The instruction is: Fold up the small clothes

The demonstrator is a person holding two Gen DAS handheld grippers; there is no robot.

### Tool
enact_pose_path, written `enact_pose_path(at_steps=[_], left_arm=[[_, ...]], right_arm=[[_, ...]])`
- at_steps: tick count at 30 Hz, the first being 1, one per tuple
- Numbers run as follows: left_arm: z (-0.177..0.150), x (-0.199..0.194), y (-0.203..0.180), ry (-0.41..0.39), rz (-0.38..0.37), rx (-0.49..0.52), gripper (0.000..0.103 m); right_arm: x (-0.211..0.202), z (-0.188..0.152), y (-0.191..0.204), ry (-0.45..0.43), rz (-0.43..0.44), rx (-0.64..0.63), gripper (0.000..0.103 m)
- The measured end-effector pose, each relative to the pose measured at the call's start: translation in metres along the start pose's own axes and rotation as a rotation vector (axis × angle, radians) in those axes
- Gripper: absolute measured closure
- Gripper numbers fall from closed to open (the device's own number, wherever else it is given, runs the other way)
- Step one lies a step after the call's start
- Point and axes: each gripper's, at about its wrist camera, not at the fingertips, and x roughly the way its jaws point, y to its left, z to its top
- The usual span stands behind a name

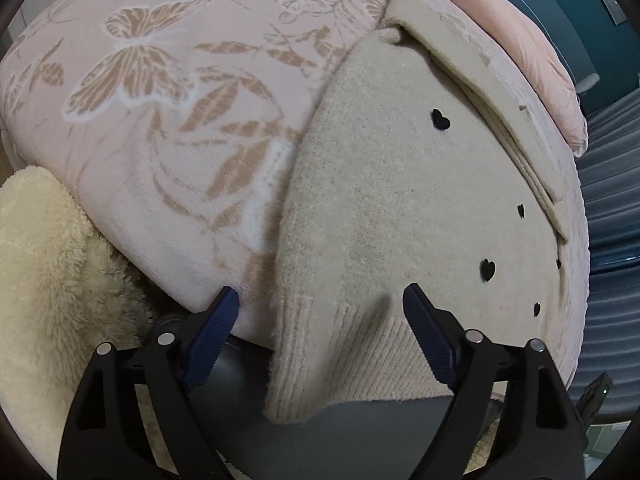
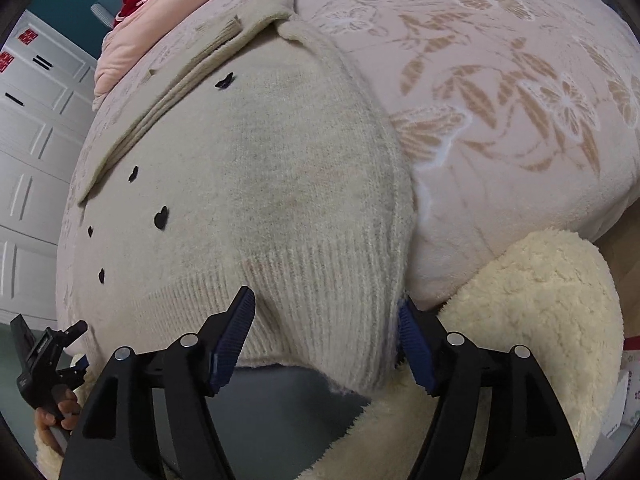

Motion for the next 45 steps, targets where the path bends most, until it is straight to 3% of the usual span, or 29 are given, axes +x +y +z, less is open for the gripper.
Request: enact_pose_path(at_steps=[1,2,3,4,5,6,9,15,17,20,23,28,31,34,37,38,40,41,42,43,45], left_arm=[[-0.001,0.001,-0.004,0.008,0.010,0.019,0.022],[-0.002,0.002,-0.008,0.014,0.011,0.030,0.029],[-0.002,0.001,-0.010,0.018,0.005,0.041,0.045],[-0.002,-0.001,-0.013,0.025,-0.020,0.055,0.059],[-0.002,-0.001,-0.014,0.052,-0.063,0.057,0.087],[-0.001,-0.003,-0.014,0.064,-0.079,0.045,0.094],[0.001,-0.027,-0.019,0.028,-0.128,0.061,0.096],[0.008,-0.100,-0.034,-0.063,-0.211,0.145,0.097],[0.011,-0.118,-0.032,-0.077,-0.235,0.153,0.097],[0.007,-0.140,-0.031,-0.084,-0.247,0.173,0.097],[-0.014,-0.156,-0.021,-0.067,-0.224,0.219,0.097],[-0.066,-0.165,0.007,0.075,-0.192,0.232,0.097],[-0.068,-0.191,0.006,0.057,-0.209,0.251,0.097],[-0.028,-0.211,-0.017,-0.042,-0.246,0.281,0.097],[0.034,-0.199,-0.051,-0.161,-0.216,0.339,0.095],[0.056,-0.188,-0.061,-0.206,-0.207,0.356,0.091],[0.091,-0.157,-0.076,-0.322,-0.132,0.365,0.068],[0.104,-0.138,-0.080,-0.372,-0.062,0.362,0.038],[0.115,-0.119,-0.079,-0.404,0.018,0.340,0.031],[0.124,-0.103,-0.075,-0.401,0.059,0.326,0.031],[0.138,-0.080,-0.059,-0.331,0.046,0.245,0.031]], right_arm=[[0.001,0.001,0.002,-0.002,0.001,0.001,0.038],[0.001,0.002,0.004,-0.008,0.000,0.001,0.053],[0.000,0.002,0.006,-0.016,-0.001,-0.004,0.073],[-0.001,0.002,0.008,-0.022,0.004,-0.011,0.085],[-0.004,0.003,0.010,-0.026,0.020,-0.014,0.091],[-0.008,0.005,0.010,-0.036,0.054,-0.011,0.092],[-0.035,0.012,0.018,-0.073,0.176,-0.071,0.094],[-0.118,0.044,0.050,-0.186,0.308,-0.477,0.095],[-0.127,0.048,0.056,-0.128,0.342,-0.595,0.095],[-0.135,0.039,0.058,0.008,0.294,-0.718,0.095],[-0.150,0.012,0.053,0.083,0.306,-0.756,0.095],[-0.170,-0.040,0.021,0.187,0.378,-0.658,0.095],[-0.191,-0.050,0.012,0.171,0.489,-0.551,0.095],[-0.210,-0.011,0.016,0.029,0.575,-0.460,0.095],[-0.195,0.063,0.015,-0.134,0.602,-0.310,0.094],[-0.181,0.086,0.013,-0.169,0.596,-0.257,0.092],[-0.140,0.126,0.007,-0.209,0.550,-0.166,0.088],[-0.122,0.138,0.006,-0.242,0.465,-0.125,0.081],[-0.107,0.145,0.004,-0.281,0.359,-0.088,0.075],[-0.097,0.145,0.003,-0.311,0.297,-0.043,0.073],[-0.086,0.137,0.007,-0.337,0.277,-0.022,0.060]])
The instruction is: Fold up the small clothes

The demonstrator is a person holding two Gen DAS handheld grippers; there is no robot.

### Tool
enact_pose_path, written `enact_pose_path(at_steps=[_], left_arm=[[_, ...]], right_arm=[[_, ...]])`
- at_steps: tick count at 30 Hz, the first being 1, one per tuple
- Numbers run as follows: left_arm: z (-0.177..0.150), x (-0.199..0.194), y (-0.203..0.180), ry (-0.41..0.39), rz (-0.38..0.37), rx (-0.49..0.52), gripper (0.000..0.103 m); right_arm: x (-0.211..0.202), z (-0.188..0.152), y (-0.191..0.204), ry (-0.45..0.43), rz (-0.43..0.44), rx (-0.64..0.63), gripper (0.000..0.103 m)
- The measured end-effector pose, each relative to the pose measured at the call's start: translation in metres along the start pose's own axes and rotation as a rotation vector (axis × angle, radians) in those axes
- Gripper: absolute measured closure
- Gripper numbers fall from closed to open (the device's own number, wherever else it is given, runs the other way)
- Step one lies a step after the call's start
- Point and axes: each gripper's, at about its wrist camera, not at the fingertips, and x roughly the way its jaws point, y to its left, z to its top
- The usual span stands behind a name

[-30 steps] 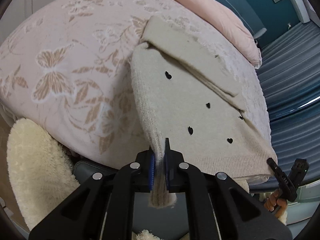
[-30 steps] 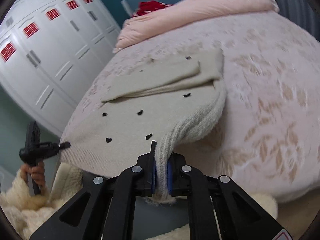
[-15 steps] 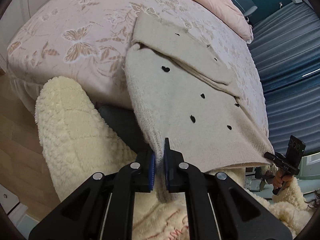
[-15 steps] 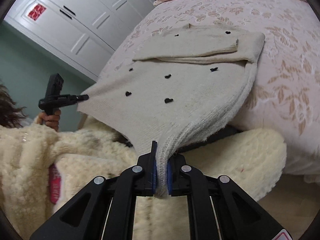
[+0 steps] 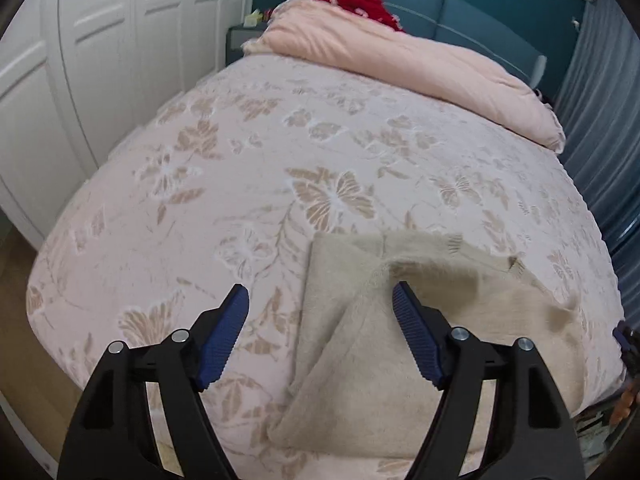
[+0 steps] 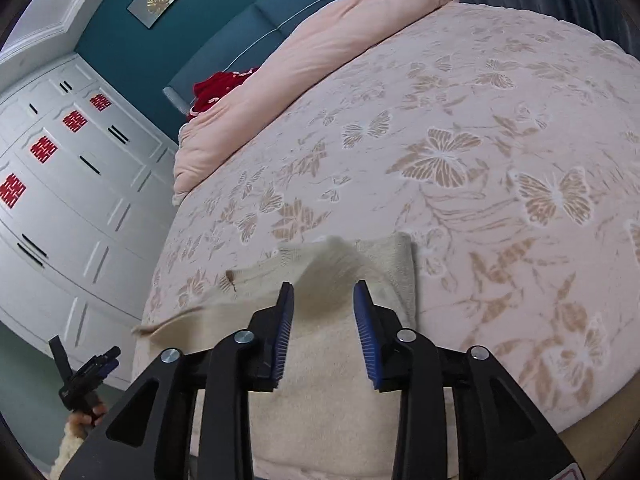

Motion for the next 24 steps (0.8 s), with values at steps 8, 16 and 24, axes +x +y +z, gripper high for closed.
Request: enact_pose_path(at_steps=[8,16,24], left_arm=[[-0.013,0.035,0.009,0.087,-0.149,-0.064,0.023],[0.004,0.110,-0.050,0.160,-0.137,0.084,0.019],[0.001,0.140,-0.053,0.299,-0.178,0.111,0.093]], right_arm=[[0.037,-0.040,0.022,0.024,-0.243,-0.257,0.041],[0.085,-0.011,-0.002,0.061,-0.301,-0.130,0.036],[0.110,-0.012,-0.006,0.118,-0.267,-0.098,0.041]])
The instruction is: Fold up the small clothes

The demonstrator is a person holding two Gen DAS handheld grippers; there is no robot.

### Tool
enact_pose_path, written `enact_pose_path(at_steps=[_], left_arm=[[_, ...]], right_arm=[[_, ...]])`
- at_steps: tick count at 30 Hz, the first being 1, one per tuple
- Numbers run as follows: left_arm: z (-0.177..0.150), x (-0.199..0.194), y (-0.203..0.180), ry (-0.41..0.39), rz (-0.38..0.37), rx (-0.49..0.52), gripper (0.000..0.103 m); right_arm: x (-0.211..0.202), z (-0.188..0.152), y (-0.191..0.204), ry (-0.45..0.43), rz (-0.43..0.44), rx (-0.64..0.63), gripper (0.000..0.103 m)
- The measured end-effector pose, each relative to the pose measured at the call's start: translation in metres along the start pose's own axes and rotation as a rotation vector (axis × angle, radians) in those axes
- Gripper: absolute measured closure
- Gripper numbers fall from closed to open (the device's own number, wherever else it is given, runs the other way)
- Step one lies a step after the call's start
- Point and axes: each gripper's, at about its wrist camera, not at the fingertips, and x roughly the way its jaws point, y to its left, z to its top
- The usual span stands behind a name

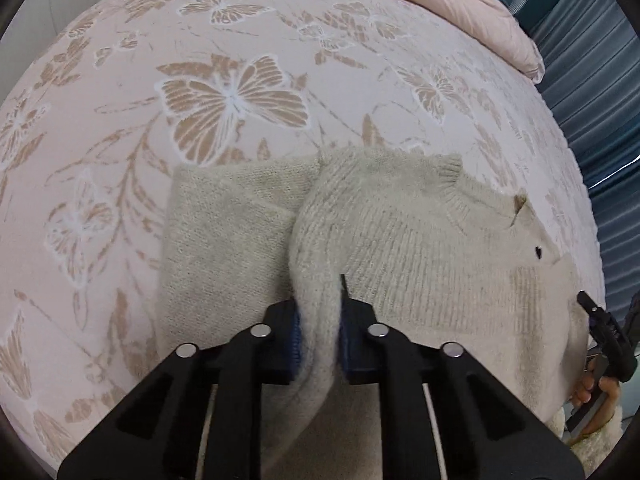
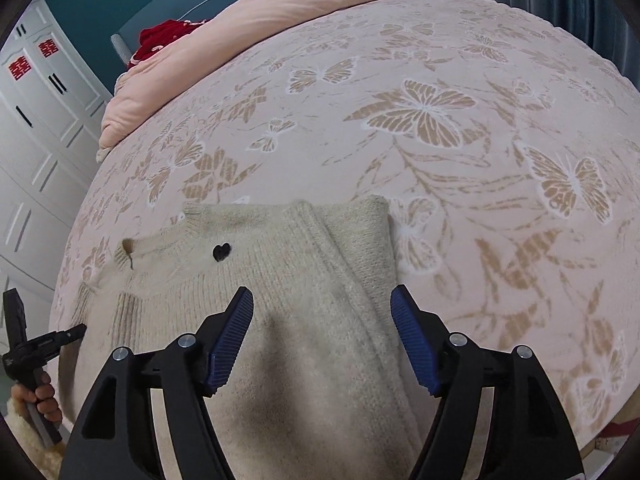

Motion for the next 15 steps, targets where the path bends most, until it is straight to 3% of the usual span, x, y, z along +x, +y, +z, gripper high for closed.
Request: enact_pose_path(at_steps=[1,2,3,4,6,11,13,15], left_arm=[[-0.001,-0.007,0.001,-0.018,0.005,-0.004,0.093],[-0.002,-0.015,0.000,-0.036,0.006,-0.008,0.093],[-0.003,-0.023,0.000,-0.057,0.004,-0.012,0.094],[-0.003,-0.031,-0.001,-0.075,0.004,-0.016,0.094],[-0.005,-0.050,-0.002,-0.115,-0.004,-0.035,0.094],[0.007,-0.113,-0.010,-0.262,-0.012,-0.051,0.094],[0.018,-0.121,-0.007,-0.295,0.008,-0.069,0.094],[0.031,-0.105,-0.003,-0.271,0.040,-0.070,0.094]], right_arm=[[0.000,-0.001,0.004,-0.002,-0.008,-0.016,0.047],[0.000,-0.002,0.008,-0.003,-0.036,-0.035,0.063],[-0.002,-0.003,0.012,-0.008,-0.069,-0.049,0.089],[-0.003,-0.004,0.013,-0.009,-0.070,-0.053,0.095],[-0.014,-0.003,0.016,-0.031,-0.022,-0.027,0.096],[-0.097,0.028,0.028,-0.272,0.121,0.020,0.097],[-0.108,0.043,0.025,-0.326,0.125,0.032,0.097],[-0.085,0.054,0.017,-0.292,0.075,0.021,0.097]])
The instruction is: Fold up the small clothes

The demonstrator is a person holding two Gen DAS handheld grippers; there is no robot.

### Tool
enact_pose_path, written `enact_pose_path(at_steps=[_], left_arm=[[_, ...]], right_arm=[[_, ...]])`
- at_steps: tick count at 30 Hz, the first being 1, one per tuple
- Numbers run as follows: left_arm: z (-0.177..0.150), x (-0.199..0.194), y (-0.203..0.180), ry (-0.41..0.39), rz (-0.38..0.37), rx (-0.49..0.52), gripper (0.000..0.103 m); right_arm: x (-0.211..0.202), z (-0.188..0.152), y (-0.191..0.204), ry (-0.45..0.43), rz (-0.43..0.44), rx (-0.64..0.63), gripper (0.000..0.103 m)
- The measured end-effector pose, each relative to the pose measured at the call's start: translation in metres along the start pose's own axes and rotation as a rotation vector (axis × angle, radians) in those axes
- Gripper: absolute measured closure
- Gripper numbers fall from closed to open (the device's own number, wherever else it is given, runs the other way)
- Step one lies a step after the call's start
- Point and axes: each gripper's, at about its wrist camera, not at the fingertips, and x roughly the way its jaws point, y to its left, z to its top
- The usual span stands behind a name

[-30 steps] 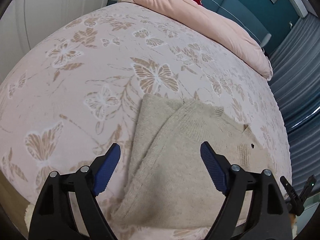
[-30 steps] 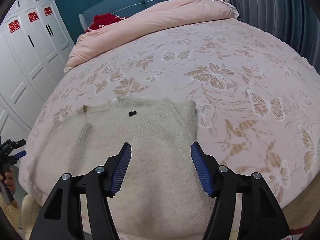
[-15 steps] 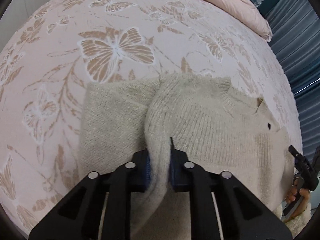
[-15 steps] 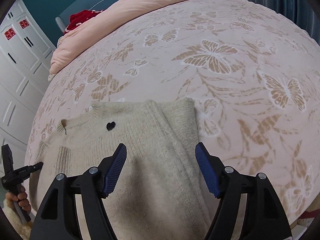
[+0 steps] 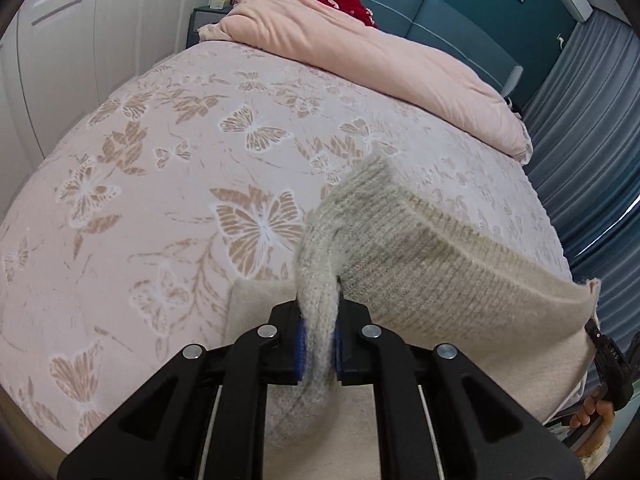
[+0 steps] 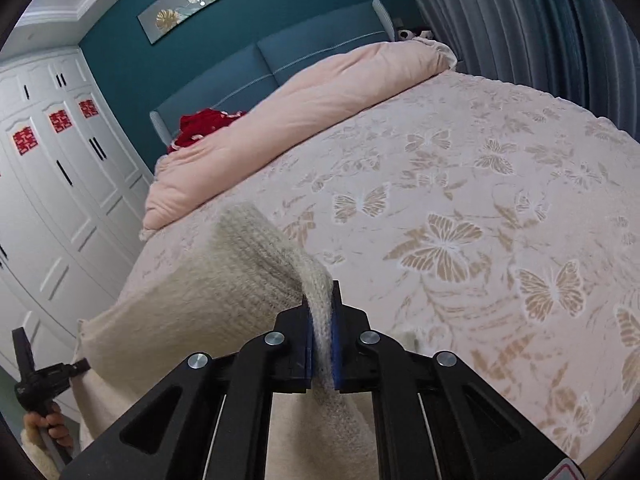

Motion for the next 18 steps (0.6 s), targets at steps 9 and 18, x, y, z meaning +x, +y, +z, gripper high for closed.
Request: enact_pose_path(at_steps=[9,18], left_arm=[[-0.029,0.101,0.017,0.201,0.132,-0.012,0.094],[-0.031,0.063,0.009,0.112,0.176,0.055,0.077]], right_arm=[[0.088,-0.039,-0.045,0.208,-0.089,0.088,0.097],[0.056,-0.040,-0.027,0.198,-0.143,0.009,0.086]])
